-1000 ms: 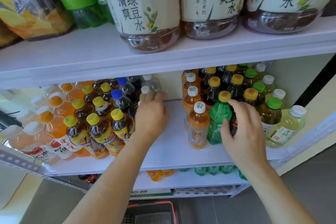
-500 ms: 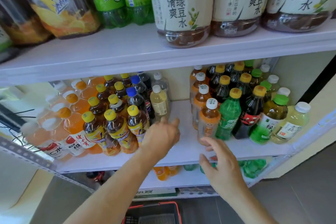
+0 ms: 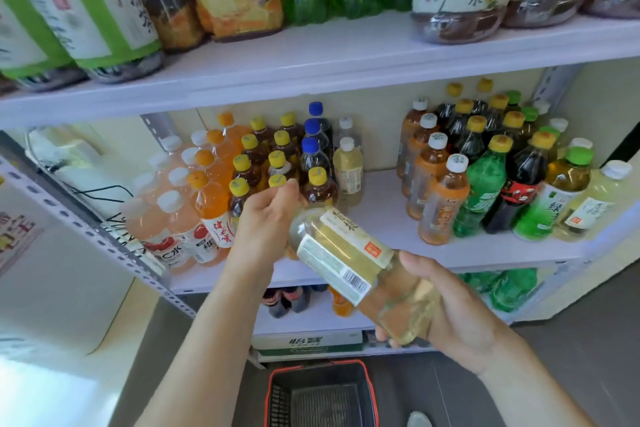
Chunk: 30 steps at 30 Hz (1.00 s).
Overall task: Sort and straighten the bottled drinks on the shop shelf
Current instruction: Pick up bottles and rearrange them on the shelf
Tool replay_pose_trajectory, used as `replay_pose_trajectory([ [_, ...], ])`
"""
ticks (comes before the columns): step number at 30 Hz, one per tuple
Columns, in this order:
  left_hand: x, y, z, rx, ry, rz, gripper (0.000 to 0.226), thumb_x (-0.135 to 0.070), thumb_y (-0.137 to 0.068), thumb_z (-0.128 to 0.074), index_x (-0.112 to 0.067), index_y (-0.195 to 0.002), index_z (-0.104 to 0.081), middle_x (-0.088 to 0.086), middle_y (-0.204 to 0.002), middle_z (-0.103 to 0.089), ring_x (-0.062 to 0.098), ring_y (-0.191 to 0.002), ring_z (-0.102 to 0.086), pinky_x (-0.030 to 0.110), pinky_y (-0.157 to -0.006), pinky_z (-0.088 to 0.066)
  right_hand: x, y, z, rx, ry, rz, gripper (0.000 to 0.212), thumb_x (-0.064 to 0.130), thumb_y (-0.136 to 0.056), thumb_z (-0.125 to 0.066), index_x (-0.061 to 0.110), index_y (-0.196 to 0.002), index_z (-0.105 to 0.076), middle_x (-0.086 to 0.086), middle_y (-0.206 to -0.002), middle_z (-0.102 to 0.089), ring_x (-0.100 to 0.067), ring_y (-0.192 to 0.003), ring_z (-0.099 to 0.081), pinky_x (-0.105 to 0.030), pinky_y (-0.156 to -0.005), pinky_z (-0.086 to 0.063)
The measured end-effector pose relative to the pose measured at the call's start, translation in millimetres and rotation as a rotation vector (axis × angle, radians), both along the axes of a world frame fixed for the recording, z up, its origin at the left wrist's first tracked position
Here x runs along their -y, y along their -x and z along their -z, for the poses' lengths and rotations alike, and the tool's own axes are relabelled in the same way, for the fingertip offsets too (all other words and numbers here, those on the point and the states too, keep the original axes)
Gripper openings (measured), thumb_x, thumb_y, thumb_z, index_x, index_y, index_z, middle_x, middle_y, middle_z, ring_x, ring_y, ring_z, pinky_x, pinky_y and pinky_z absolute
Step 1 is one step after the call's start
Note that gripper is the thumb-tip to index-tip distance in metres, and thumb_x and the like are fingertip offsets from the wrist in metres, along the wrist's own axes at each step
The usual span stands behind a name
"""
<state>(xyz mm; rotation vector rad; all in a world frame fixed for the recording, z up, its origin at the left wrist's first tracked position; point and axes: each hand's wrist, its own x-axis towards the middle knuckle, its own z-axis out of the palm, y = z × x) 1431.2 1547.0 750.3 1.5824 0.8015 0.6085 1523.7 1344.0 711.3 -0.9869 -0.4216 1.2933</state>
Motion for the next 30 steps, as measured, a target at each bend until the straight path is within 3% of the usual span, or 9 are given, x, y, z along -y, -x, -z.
replay_pose_trajectory([
  [5,-11.6,24.1,-0.3,0.024,0.205,0.089,0.037,-0.054,-0.092,-0.056,-0.031,-0.069,-0.074,0.005,-0.071,-0.069,0.021,-0.059,-0.061,0.034,-0.060,-0.044,-7.7,33.3,-10.9,-0.043,0.012,0.049,0.061,0.053,-0.069,-0.074,0.006,-0.106,-0.072,-0.027,-0.091,-0.066,-0.033,-0.058,-0.065,-0.032,-0.049,-0.051],
  [11,-10.8,32.2,13.6,0.179,0.423,0.423,0.067,-0.076,-0.070,-0.062,-0.024,-0.110,-0.074,0.012,-0.121,-0.069,0.028,-0.114,-0.065,0.045,-0.095,-0.053,-14.6,46.8,-9.9,-0.286,-0.135,0.002,0.064,0.052,-0.072,-0.075,0.004,-0.115,-0.069,-0.031,-0.092,-0.066,-0.032,-0.060,-0.065,-0.031,-0.049,-0.053],
  [15,8.4,16.8,22.4,0.411,0.636,0.565,0.076,-0.060,-0.060,-0.085,-0.013,-0.117,-0.069,0.018,-0.120,-0.065,0.035,-0.112,-0.062,0.056,-0.099,-0.045,-19.8,39.0,-10.1,-0.350,-0.187,0.000,0.059,0.052,-0.081,-0.067,0.007,-0.120,-0.067,-0.030,-0.097,-0.066,-0.034,-0.072,-0.067,-0.032,-0.055,-0.053],
  [18,14.0,-2.1,19.1,0.444,0.608,0.395,0.073,-0.048,-0.051,-0.092,-0.011,-0.110,-0.070,0.016,-0.108,-0.066,0.033,-0.103,-0.063,0.056,-0.101,-0.045,-18.8,22.1,-7.1,-0.076,-0.017,0.146,0.058,0.056,-0.079,-0.062,0.014,-0.118,-0.070,-0.023,-0.113,-0.068,-0.032,-0.096,-0.067,-0.035,-0.069,-0.057],
  [21,16.4,-21.1,11.9,0.349,0.411,0.242,0.046,-0.039,-0.064,-0.084,-0.017,-0.102,-0.071,0.008,-0.095,-0.073,0.025,-0.089,-0.070,0.039,-0.072,-0.060,-15.9,3.9,-14.3,0.509,0.142,0.254,0.042,0.065,-0.083,-0.056,0.043,-0.117,-0.064,0.009,-0.115,-0.071,-0.007,-0.105,-0.067,-0.029,-0.091,-0.054],
  [23,21.5,-30.5,9.0,0.274,0.326,0.160,0.036,-0.038,-0.070,-0.079,-0.020,-0.100,-0.071,0.006,-0.092,-0.075,0.022,-0.082,-0.073,0.029,-0.057,-0.056,-20.4,-1.5,-22.4,0.743,0.106,0.194,0.043,0.063,-0.081,-0.062,0.061,-0.121,-0.047,0.030,-0.115,-0.064,0.008,-0.102,-0.063,-0.012,-0.081,-0.051],
  [25,28.0,-44.3,9.0,0.270,0.327,0.120,0.044,-0.038,-0.071,-0.079,-0.017,-0.108,-0.068,0.007,-0.097,-0.075,0.023,-0.087,-0.074,0.029,-0.062,-0.056,-19.0,-13.5,-19.0,0.882,0.121,0.261,0.063,0.061,-0.072,-0.072,0.063,-0.125,-0.038,0.035,-0.114,-0.060,0.008,-0.100,-0.063,-0.007,-0.075,-0.049],
  [27,33.3,-55.7,9.0,0.299,0.362,0.127,0.053,-0.037,-0.072,-0.079,-0.013,-0.117,-0.065,0.009,-0.103,-0.074,0.025,-0.095,-0.072,0.033,-0.072,-0.058,-14.3,-28.2,-13.5,0.891,0.065,0.308,0.063,0.055,-0.070,-0.075,0.055,-0.124,-0.044,0.029,-0.111,-0.065,0.002,-0.095,-0.067,-0.012,-0.070,-0.053],
  [30,33.2,-65.0,11.7,0.402,0.491,0.201,0.065,-0.035,-0.069,-0.081,-0.006,-0.124,-0.060,0.015,-0.110,-0.068,0.031,-0.105,-0.066,0.045,-0.088,-0.055,-13.9,-52.2,-19.6,0.476,-0.010,0.199,0.067,0.050,-0.060,-0.081,0.036,-0.123,-0.060,0.001,-0.108,-0.073,-0.019,-0.084,-0.074,-0.028,-0.057,-0.056],
])
